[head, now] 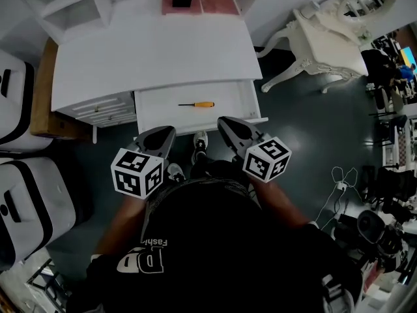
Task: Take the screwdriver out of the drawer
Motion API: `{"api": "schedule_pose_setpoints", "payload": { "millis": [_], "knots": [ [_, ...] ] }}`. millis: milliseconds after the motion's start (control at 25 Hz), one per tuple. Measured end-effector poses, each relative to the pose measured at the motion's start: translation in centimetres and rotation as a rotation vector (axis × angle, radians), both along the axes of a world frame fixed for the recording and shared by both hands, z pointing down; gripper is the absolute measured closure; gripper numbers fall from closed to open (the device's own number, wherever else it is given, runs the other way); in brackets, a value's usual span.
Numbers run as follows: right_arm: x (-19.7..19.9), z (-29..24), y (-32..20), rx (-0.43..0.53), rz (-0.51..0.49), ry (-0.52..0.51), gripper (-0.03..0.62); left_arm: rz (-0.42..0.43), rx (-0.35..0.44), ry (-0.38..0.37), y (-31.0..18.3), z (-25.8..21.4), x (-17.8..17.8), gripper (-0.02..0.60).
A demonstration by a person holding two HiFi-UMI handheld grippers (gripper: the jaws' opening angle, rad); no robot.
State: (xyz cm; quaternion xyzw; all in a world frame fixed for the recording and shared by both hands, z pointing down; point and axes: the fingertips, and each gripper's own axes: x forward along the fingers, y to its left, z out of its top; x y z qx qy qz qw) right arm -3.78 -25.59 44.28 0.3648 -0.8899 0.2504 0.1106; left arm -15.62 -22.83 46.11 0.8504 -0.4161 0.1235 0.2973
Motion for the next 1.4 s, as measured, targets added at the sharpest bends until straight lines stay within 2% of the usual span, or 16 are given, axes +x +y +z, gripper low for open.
{"api": "schedule_pose_setpoints", "payload": {
  "millis": [200, 440, 840, 1080, 1400],
  "knots": [
    [-0.7, 1.1, -1.9, 0.002, -0.039, 0.044, 0.585, -0.038, 0.005, -0.015, -1.1, 0.2, -0.7, 0.568],
    [-1.0, 3.3, -4.5, -0.016, -0.085, 0.100, 0.584, -0.082, -0.048, -0.049, -2.8, 2.7, -1.7, 0.568],
    [0.2, 12.4, -8.4, -0.123, -0.201, 0.307, 0.583, -0.143, -0.132, -0.089, -5.8, 6.5, -1.7, 0.568],
    [-0.4, 17.3, -10.0, -0.124, -0.341, 0.451, 0.583, -0.189, -0.181, -0.110, -6.9, 8.2, -2.3, 0.568],
    [-0.9, 23.9, -11.6, -0.054, -0.590, 0.733, 0.575, -0.238, -0.247, -0.130, -8.4, 10.8, -2.8, 0.568]
  ]
}}
